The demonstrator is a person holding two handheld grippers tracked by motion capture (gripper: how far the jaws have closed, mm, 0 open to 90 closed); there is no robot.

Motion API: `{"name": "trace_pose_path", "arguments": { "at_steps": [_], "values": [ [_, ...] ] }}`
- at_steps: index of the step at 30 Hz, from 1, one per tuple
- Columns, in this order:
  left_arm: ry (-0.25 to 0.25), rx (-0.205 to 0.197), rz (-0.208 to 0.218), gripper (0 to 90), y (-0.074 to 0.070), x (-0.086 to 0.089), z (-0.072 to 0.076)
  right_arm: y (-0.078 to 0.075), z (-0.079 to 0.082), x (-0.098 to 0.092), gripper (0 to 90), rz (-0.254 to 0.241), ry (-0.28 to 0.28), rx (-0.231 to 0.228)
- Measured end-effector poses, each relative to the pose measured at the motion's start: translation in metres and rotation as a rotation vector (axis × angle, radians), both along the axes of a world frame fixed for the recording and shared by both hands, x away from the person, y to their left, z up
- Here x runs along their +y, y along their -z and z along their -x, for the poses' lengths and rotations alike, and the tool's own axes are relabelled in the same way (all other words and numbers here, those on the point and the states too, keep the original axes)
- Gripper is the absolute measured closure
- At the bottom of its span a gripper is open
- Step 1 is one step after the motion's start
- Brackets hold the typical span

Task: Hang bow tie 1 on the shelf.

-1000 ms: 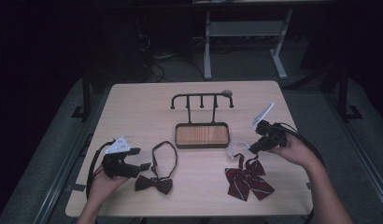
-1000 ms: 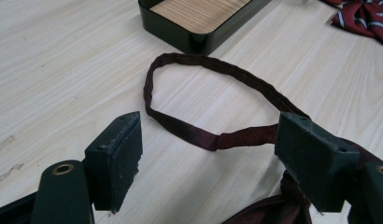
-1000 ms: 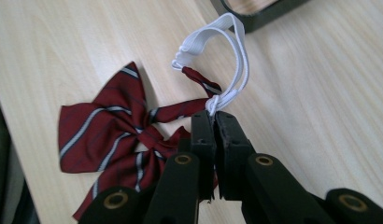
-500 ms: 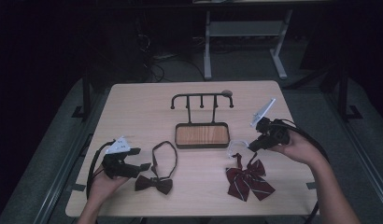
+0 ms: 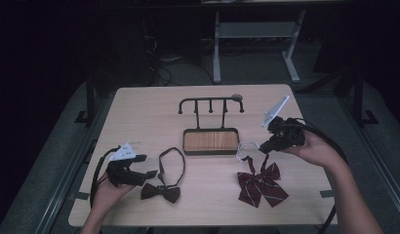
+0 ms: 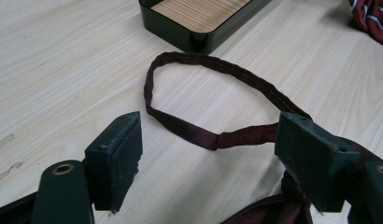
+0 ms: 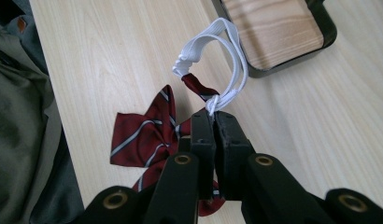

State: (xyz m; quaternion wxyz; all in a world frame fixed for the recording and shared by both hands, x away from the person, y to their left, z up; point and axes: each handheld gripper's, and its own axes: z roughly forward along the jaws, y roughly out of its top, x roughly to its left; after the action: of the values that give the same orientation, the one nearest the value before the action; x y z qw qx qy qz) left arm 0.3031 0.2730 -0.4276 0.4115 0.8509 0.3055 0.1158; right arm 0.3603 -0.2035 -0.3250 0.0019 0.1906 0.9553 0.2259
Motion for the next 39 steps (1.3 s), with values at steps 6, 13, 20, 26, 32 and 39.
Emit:
{"name": "trace_pose_path", "arguments": {
  "at_steps": [6,13,20,26,32,39],
  "values": [
    [-0.001,0.000,-0.001,23.2,0.000,0.000,0.000,-0.010,0.000,0.002,86.2,0.006,-0.004,-0.014],
    [-0.004,0.001,0.007,23.2,0.000,0.000,0.000,-0.022,-0.001,0.007,86.2,0.012,-0.014,-0.030],
    [-0.006,0.001,0.012,23.2,0.000,0.000,0.000,-0.031,-0.005,0.009,86.2,0.013,-0.019,-0.039],
    [-0.007,0.001,0.016,23.1,0.001,0.000,0.000,-0.039,-0.008,0.012,86.3,0.018,-0.016,-0.054],
    [-0.008,0.001,0.017,23.1,0.001,0.000,0.000,-0.047,-0.011,0.014,86.3,0.017,-0.012,-0.057],
    [-0.007,0.001,0.016,23.1,0.000,0.001,0.000,-0.053,-0.019,0.018,86.4,0.018,-0.005,-0.063]
  ]
}}
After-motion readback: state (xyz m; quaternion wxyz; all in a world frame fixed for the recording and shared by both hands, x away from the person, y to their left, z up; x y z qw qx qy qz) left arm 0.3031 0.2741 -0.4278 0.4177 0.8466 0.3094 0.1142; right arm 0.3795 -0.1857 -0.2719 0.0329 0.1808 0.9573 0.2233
